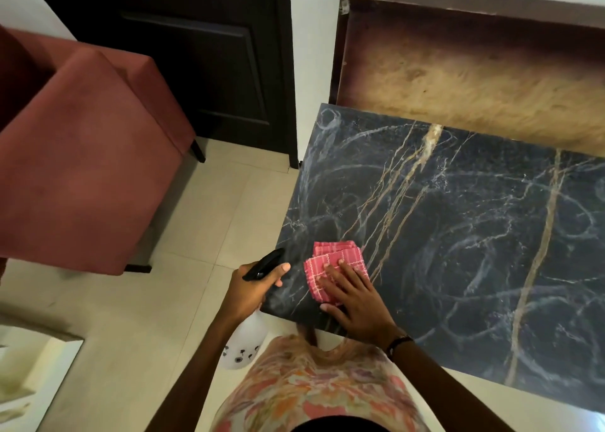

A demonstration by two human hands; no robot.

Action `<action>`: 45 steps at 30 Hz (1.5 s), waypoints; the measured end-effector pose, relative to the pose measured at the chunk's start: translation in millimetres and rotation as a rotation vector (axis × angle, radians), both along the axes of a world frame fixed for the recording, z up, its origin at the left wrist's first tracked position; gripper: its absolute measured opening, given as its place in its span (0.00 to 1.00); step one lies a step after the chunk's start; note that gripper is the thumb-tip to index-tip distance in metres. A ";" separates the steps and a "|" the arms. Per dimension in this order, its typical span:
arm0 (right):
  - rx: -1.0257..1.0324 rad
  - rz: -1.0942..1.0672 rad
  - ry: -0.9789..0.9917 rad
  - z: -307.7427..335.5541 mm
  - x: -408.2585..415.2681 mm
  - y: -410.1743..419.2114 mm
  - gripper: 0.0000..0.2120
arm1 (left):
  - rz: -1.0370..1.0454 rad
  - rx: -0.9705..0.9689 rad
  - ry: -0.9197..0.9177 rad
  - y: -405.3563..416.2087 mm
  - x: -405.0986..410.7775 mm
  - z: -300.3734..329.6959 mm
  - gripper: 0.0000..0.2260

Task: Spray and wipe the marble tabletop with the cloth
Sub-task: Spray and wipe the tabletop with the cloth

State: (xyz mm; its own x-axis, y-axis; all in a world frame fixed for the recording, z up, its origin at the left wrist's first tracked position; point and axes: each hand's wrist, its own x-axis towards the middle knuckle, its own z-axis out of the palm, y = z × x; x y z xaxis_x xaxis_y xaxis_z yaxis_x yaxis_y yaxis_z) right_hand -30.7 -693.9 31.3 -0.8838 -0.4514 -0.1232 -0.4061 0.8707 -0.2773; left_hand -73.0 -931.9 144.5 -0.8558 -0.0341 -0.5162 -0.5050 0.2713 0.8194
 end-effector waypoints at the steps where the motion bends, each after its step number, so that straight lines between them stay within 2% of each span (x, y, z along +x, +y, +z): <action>1: -0.005 -0.029 -0.008 5.5 -5.5 -1.2 0.27 | 0.007 0.005 0.010 -1.1 0.3 1.3 0.06; 3: 0.053 -0.062 -0.019 8.0 -21.9 -5.5 0.29 | 0.035 0.026 0.018 -4.0 -0.4 2.6 0.04; 6: 0.149 -0.097 -0.072 -0.2 -44.0 -18.2 0.30 | 0.073 0.023 0.014 -9.7 -2.4 2.2 0.10; 9: 0.166 -0.128 -0.082 -5.6 -45.3 -37.1 0.30 | 0.070 0.007 0.032 -12.3 -2.8 2.1 0.09; 15: 0.126 0.197 -0.055 -13.4 9.6 -28.0 0.29 | 0.078 -0.013 0.019 -13.9 -4.0 -3.0 0.08; 19: 0.159 0.371 0.013 -12.1 -6.7 6.7 0.29 | 0.093 0.004 0.013 -15.8 -3.2 1.1 0.04; 27: 0.262 0.105 -0.051 -6.7 -86.8 -44.6 0.31 | 0.088 -0.045 -0.022 -17.7 -7.3 -4.2 0.12; 31: 0.168 0.323 -0.031 -8.8 -48.8 -53.4 0.30 | 0.084 -0.061 -0.022 -17.2 -12.7 -6.8 0.13; 34: 0.146 0.491 0.019 -12.4 -26.8 -23.8 0.31 | 0.099 -0.054 -0.028 -18.3 -17.6 -7.6 0.14; 36: 0.155 0.523 0.046 -14.1 -35.9 -3.8 0.30 | 0.098 -0.048 -0.031 -20.3 -19.8 -8.0 0.14; 40: 0.192 0.364 0.031 -11.2 -87.4 -1.9 0.29 | 0.106 -0.043 -0.033 -24.6 -21.9 -9.1 0.14; 45: 0.235 0.121 -0.028 -8.6 -133.3 -60.3 0.30 | 0.101 -0.039 -0.030 -28.0 -21.2 -12.1 0.18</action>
State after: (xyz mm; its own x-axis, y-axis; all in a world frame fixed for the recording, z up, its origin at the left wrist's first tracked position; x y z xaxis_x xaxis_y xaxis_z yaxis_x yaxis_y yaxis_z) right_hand -164.0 -754.2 22.7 -0.8198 -0.5097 -0.2610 -0.5063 0.8581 -0.0857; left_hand -94.2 -959.9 132.4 -0.8314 -0.1396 -0.5378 -0.5552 0.2495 0.7934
